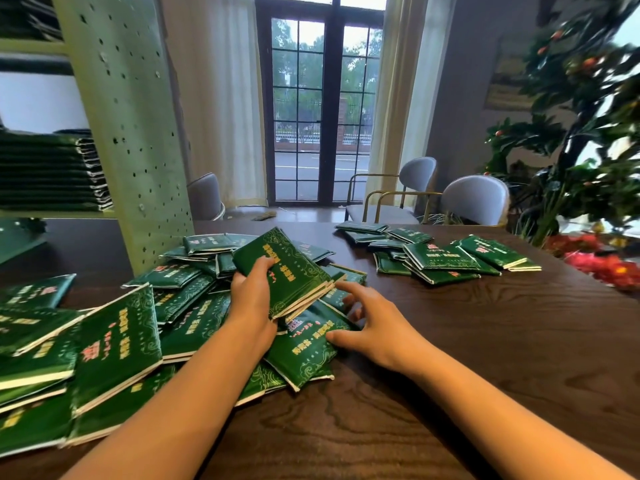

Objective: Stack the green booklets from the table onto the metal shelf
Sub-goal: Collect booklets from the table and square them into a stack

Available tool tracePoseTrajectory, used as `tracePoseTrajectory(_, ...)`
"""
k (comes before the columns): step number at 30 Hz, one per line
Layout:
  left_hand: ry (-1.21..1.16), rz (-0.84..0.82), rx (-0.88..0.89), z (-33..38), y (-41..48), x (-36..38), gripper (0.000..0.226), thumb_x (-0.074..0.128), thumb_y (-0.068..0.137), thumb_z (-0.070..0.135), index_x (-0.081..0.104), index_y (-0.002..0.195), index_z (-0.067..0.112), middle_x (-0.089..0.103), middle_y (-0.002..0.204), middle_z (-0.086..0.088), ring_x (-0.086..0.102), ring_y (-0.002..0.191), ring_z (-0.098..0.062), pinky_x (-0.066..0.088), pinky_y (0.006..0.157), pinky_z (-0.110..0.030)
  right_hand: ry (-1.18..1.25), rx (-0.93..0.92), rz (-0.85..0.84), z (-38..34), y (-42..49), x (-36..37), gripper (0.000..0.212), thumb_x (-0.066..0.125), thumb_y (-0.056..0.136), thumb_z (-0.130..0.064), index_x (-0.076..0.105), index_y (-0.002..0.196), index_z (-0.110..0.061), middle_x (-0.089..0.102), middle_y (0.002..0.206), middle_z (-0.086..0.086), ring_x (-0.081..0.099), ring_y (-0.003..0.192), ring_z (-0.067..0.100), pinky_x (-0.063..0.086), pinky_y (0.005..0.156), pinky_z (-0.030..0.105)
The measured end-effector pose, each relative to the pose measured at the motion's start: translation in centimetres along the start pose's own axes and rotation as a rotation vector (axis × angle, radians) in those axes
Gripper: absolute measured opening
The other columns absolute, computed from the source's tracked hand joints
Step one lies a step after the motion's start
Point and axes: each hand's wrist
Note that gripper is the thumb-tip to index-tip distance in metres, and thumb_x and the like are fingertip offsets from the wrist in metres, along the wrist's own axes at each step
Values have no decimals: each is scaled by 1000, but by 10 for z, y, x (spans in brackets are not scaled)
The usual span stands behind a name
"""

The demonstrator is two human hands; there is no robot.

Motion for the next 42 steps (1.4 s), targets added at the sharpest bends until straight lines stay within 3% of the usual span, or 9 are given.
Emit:
tracePoseTrajectory(5, 3, -7, -6, -2, -2, 3, 11, 59, 91, 18, 49, 95, 16, 64, 80, -11, 64, 65, -26, 55, 62, -38, 78, 91, -65, -1, -1, -2, 71, 77, 77, -31, 41, 138, -32, 53, 117, 0, 53, 99, 12, 39, 83, 19)
tracePoseTrajectory(11, -15, -21, -7, -2, -5, 3, 23, 59, 91, 18, 50, 111, 11, 64, 79, -11, 65, 62, -26, 54, 58, -37, 264, 80, -53, -3, 2, -1, 53, 70, 82, -8, 45, 121, -34, 56, 104, 7, 60, 82, 15, 52, 73, 23)
tracePoseTrajectory(15, -1, -41, -25, 1, -6, 3, 29, 60, 91, 20, 51, 117, 10, 65, 80, -11, 66, 61, -26, 54, 54, -36, 577, 87, 107, -4, 3, -10, 51, 61, 83, 9, 50, 121, -23, 56, 106, 13, 64, 78, 14, 53, 63, 19)
tracePoseTrajectory(19, 31, -63, -18, 4, -8, 3, 29, 59, 92, 18, 54, 118, 8, 67, 82, -11, 67, 63, -25, 54, 54, -34, 814, 151, 409, 3, 7, -27, 47, 63, 83, 7, 54, 123, -15, 61, 107, 17, 66, 73, 18, 56, 62, 23)
tracePoseTrajectory(25, 103, -119, 14, 4, -14, 7, 7, 58, 93, 15, 57, 99, 17, 69, 79, -8, 68, 60, -21, 55, 52, -33, 1116, 188, 556, 8, 9, -40, 37, 58, 88, 2, 55, 121, -16, 68, 79, 10, 67, 59, 16, 58, 59, 30)
tracePoseTrajectory(32, 307, -270, 30, 1, -22, 11, 17, 55, 94, 13, 56, 111, 12, 68, 80, -9, 65, 60, -19, 55, 51, -27, 990, 200, 473, 1, 5, -42, 41, 47, 95, -2, 51, 128, -27, 65, 83, 11, 64, 53, 13, 56, 49, 27)
tracePoseTrajectory(36, 415, -369, -18, -2, -30, 15, 19, 51, 96, 13, 54, 113, 8, 65, 78, -10, 62, 59, -19, 53, 53, -28, 829, 151, 411, -3, 5, -35, 51, 43, 95, 2, 44, 137, -28, 61, 113, 15, 64, 59, 8, 54, 54, 23)
tracePoseTrajectory(39, 439, -416, -41, -6, -35, 18, 25, 45, 99, 19, 51, 120, 7, 65, 85, -13, 62, 64, -22, 52, 59, -32, 677, 45, 421, -4, 4, -26, 58, 44, 93, 5, 39, 139, -30, 53, 133, 3, 61, 80, -5, 50, 72, 15)
tracePoseTrajectory(42, 417, -450, -56, -8, -41, 22, 27, 44, 100, 30, 49, 118, 11, 68, 89, -10, 67, 65, -19, 55, 55, -30, 718, -47, 400, -8, 2, -18, 58, 41, 94, 8, 36, 137, -31, 57, 120, -15, 61, 83, -12, 49, 68, 9)
Point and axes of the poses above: each hand's wrist, its own y-axis towards the middle knuckle, its own x-axis out of the palm, z = x × y
